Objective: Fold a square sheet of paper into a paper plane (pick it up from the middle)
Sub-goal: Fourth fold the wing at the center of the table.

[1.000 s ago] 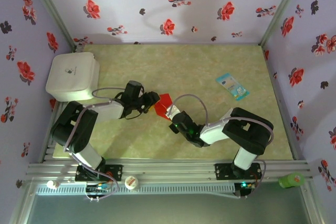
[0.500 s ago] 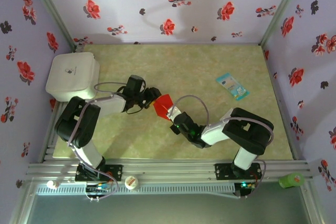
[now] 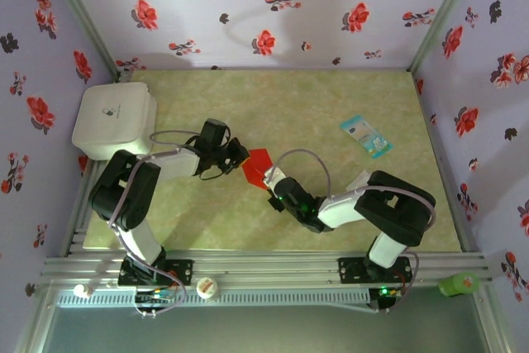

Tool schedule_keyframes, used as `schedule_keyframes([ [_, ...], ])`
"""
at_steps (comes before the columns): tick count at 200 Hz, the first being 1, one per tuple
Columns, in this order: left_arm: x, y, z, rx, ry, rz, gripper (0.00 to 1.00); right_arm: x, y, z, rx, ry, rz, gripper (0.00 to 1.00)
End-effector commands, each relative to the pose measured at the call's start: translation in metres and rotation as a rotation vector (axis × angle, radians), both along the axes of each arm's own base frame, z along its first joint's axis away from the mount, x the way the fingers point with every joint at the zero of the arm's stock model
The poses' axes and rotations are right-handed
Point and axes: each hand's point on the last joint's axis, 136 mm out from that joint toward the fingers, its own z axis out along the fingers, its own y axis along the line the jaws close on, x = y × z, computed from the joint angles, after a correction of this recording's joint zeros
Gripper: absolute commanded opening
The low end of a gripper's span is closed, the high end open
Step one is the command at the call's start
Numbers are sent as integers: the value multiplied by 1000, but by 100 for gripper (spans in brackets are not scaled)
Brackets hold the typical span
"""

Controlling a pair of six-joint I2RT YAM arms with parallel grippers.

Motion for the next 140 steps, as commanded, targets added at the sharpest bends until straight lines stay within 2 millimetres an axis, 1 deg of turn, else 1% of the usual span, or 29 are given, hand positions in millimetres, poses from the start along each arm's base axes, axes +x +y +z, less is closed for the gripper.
schedule_keyframes([
  [1,4,-2,10,-28,-14,14,5,5,1,7,16,19,-36,18],
  [31,4,-2,12,-34,-15,17,5,7,-1,10,9,17,-59,20],
  [56,4,-3,11,-34,-15,15,5,7,1,12,9,28,-52,21],
  [106,3,-2,10,-33,-13,16,5,6,3,10,28,52,-60,14],
  [129,3,-1,9,-29,-14,20,8,6,4,9,42,65,-63,12],
  [140,3,-1,10,-27,-17,22,11,5,3,8,46,69,-67,10],
])
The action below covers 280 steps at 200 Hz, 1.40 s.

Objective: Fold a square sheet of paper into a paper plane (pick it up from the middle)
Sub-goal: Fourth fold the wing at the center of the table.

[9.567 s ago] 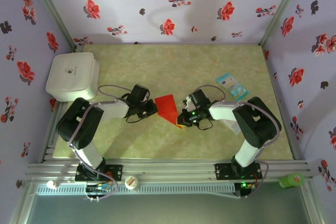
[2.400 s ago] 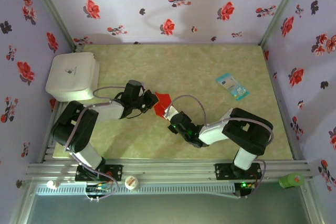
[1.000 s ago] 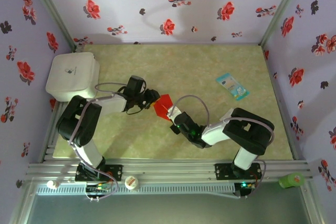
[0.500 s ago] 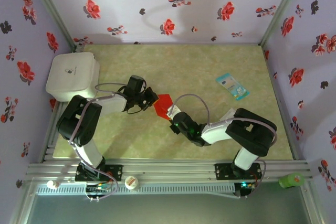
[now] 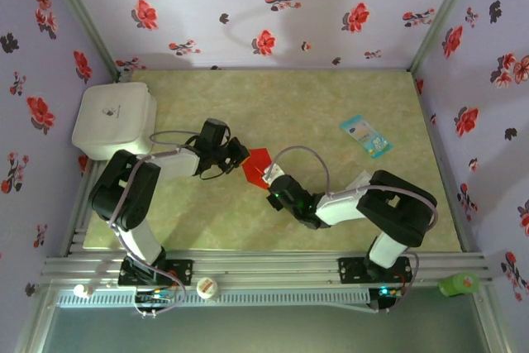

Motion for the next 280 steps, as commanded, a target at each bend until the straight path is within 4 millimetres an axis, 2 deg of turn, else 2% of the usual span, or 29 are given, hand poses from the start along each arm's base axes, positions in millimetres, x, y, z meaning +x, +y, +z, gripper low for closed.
schedule_keyframes([
  [1,2,0,9,-18,-19,12,12,4,3,9,48,11,-28,10],
  [28,2,4,13,-3,-31,21,28,6,1,8,83,29,-54,7],
  [54,0,12,21,32,-57,23,38,7,3,9,151,67,-71,6],
  [115,-10,26,32,68,-77,30,42,13,3,11,128,62,-89,6],
  [149,-10,25,55,77,-136,-2,44,13,3,16,136,71,-101,5],
  [181,-8,23,67,72,-165,-11,45,15,0,21,97,54,-88,5],
  [230,-13,19,70,72,-169,-38,45,12,-10,19,85,74,-73,6],
  [280,-14,27,79,77,-210,-10,47,9,-14,18,89,94,-76,5],
])
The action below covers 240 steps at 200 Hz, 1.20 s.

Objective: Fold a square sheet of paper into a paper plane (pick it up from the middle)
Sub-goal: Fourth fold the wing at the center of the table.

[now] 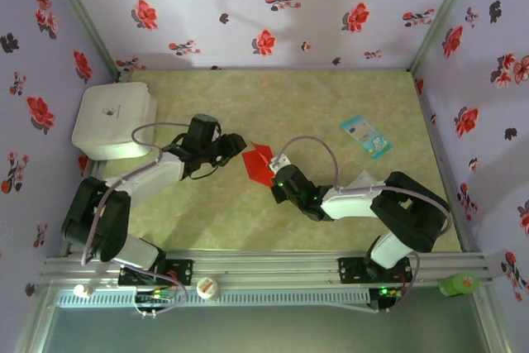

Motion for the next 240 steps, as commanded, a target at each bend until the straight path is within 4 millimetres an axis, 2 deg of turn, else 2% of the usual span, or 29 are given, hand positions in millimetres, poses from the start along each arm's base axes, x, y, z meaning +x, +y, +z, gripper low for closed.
schedule_keyframes([
  [1,-1,4,12,18,-46,3,47,-4,-4,-2,-1,21,6,5],
  [77,3,5,32,11,-108,-1,47,-2,0,1,37,31,11,5],
  [116,-2,9,35,-6,-132,12,47,-10,-3,1,59,55,22,6],
  [156,-11,21,32,7,-151,37,46,-19,-3,0,71,80,57,6],
  [187,-13,22,25,-2,-138,44,46,-17,-9,4,90,65,32,7],
  [214,-14,22,22,-3,-129,47,46,-17,-6,13,127,61,37,8],
  [240,-14,22,18,-7,-120,51,46,-17,-5,7,142,83,26,8],
])
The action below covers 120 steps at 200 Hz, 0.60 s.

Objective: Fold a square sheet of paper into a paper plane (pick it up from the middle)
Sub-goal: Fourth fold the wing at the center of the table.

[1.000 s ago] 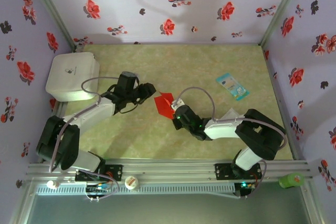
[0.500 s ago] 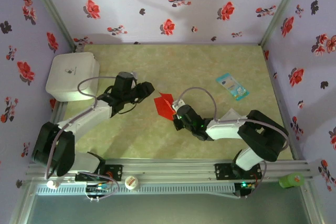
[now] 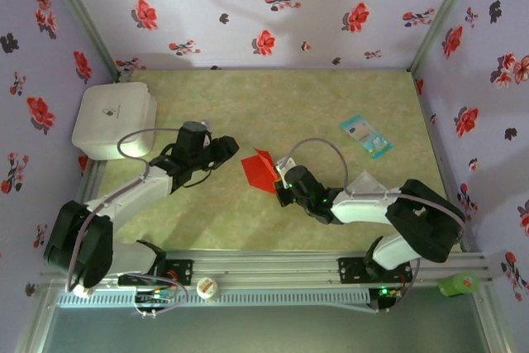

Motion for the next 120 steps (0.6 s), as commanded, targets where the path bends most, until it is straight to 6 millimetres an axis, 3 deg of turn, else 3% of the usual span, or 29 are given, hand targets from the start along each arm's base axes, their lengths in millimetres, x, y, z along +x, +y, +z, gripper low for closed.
schedule_keyframes([
  [1,1,1,-2,-2,-13,11,46,0,1,-1,47,22,-20,8],
  [79,-2,-1,-16,-15,13,6,46,1,13,-20,98,95,-38,11],
  [120,0,-15,-20,-52,28,-48,46,2,14,-28,96,117,-47,11],
])
